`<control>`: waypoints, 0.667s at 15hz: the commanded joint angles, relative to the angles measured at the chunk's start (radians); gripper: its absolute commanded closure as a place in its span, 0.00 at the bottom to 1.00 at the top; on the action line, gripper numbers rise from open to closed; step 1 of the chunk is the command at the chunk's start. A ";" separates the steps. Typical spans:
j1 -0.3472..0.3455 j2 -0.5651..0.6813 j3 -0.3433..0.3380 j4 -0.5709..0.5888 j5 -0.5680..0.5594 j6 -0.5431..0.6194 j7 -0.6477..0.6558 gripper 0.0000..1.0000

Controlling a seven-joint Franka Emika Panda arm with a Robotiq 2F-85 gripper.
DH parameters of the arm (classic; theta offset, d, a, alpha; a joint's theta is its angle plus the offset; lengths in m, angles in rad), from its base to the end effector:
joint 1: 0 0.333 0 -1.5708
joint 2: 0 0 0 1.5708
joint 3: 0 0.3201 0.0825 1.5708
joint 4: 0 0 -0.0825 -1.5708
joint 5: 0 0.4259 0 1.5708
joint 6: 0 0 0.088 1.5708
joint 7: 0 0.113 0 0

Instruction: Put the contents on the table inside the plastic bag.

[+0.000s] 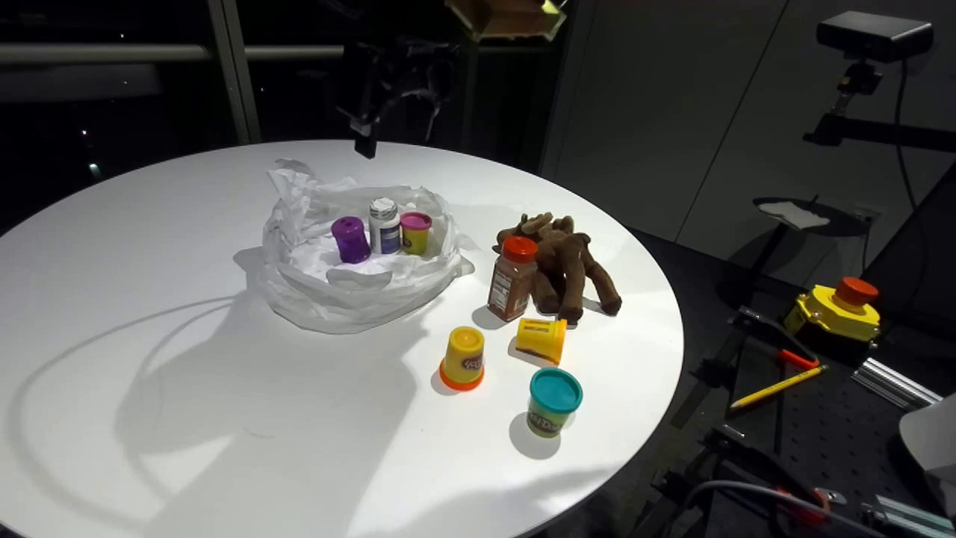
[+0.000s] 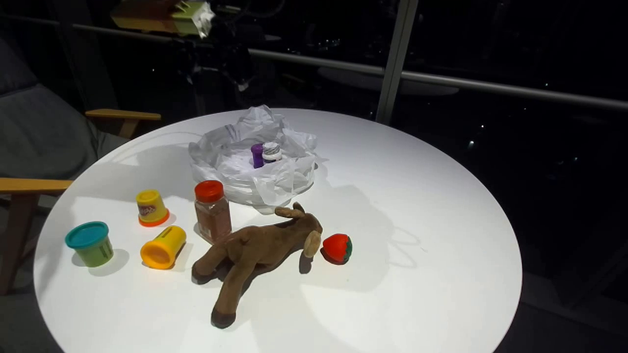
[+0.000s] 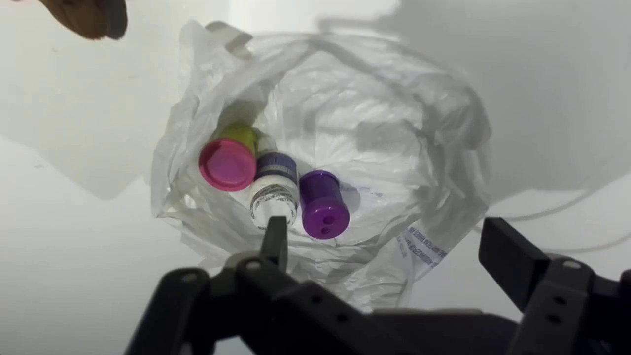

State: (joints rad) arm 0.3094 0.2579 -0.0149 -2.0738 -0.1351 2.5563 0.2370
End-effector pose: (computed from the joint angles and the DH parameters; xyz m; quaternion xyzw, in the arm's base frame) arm 0.6097 0.1867 0.2969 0.9894 0.0807 0.1197 0.0143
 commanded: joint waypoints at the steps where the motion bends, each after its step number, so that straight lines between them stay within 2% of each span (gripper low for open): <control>1: -0.030 -0.165 0.063 -0.100 0.022 -0.150 0.049 0.00; 5: -0.053 -0.201 0.117 -0.184 0.081 -0.190 0.029 0.00; 10: -0.069 -0.187 0.158 -0.287 0.156 -0.104 -0.025 0.00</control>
State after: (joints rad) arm 0.2679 0.0884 0.1106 -2.3004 -0.0309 2.3988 0.2624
